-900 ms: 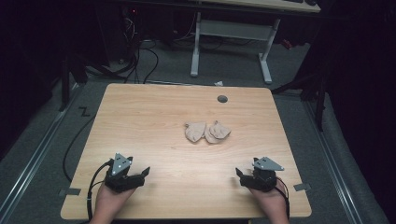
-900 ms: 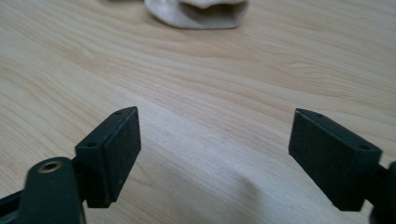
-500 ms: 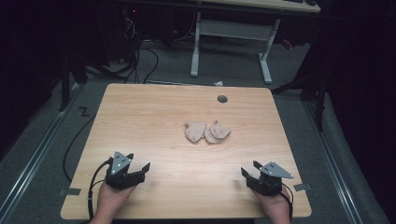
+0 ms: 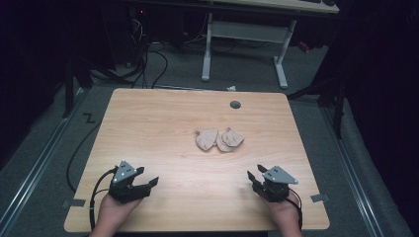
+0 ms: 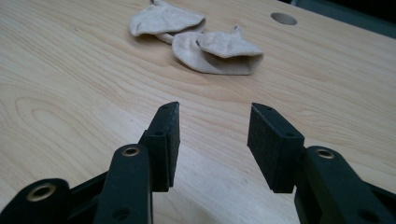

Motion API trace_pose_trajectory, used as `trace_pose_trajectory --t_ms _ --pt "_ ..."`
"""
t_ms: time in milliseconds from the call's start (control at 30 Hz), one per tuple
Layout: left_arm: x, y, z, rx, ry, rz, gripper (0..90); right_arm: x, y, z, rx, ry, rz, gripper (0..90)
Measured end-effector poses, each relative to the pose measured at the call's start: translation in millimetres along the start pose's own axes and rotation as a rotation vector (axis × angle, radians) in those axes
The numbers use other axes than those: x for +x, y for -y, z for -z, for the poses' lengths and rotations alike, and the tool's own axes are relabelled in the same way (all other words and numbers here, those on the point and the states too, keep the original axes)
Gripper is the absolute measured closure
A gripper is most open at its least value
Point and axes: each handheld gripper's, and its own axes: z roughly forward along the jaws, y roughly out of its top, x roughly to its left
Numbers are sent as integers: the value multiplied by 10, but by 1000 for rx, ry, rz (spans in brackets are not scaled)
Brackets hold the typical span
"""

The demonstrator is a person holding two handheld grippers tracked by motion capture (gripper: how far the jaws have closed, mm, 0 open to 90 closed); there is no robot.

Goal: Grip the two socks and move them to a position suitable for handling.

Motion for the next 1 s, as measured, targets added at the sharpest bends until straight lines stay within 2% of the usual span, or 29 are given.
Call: trace_pose_trajectory --t_ms 100,233,267,300,367,400,433,467,500,533,567,600,633,667,700,733,767,800,833,967,1000 --pt "-48 -15 -48 -20 17 -20 351 -27 -96 -99 14 -14 -28 582" --pt "-101 -25 -124 -8 30 -35 355 -99 -310 -275 23 -46 -53 673" --pt "-106 -17 -136 -2 28 -37 356 -153 -430 -417 31 -52 -52 748" --pt "-112 -8 -144 2 26 -39 356 -153 -430 -417 31 -52 -52 748" --pt "-122 11 -154 3 15 -45 361 -223 -536 -601 39 -56 -68 823" --pt "-120 23 -145 7 18 -32 362 -283 -617 -787 60 -50 -59 883" --pt "-120 23 -145 7 18 -32 363 -283 -617 -787 60 -50 -59 883" --pt "-117 26 -131 8 17 -31 371 -331 -723 -1025 112 -38 -31 898" --pt "-119 31 -118 4 12 -30 371 -331 -723 -1025 112 -38 -31 898" --pt "-115 33 -98 8 10 -36 387 -365 -803 -1217 142 -27 -25 899" --pt "-116 38 -81 5 6 -34 387 -365 -803 -1217 142 -27 -25 899" --pt "-114 58 -41 -2 6 -28 408 -390 -843 -1379 177 -19 -16 899" --pt "-114 58 -41 -2 6 -28 414 -390 -843 -1379 177 -19 -16 899" --pt "-113 74 -23 0 6 -28 414 -392 -846 -1487 213 -18 -8 899" --pt "-114 91 -10 5 5 -31 420 -371 -797 -1620 284 -17 16 899" --pt "-115 103 2 9 5 -32 420 -371 -797 -1620 284 -17 16 899" --pt "-114 110 15 9 6 -31 424 -340 -757 -1650 318 -9 36 900" --pt "-116 112 28 -1 6 -22 426 -318 -729 -1627 302 -3 46 900" --pt "-118 107 45 -8 9 -21 432 -303 -708 -1589 301 -11 33 900" --pt "-165 79 55 -29 18 -23 429 -138 -548 -1317 278 -47 53 900" --pt "-202 64 27 -36 36 -12 425 -33 -460 -1167 262 -92 44 900"
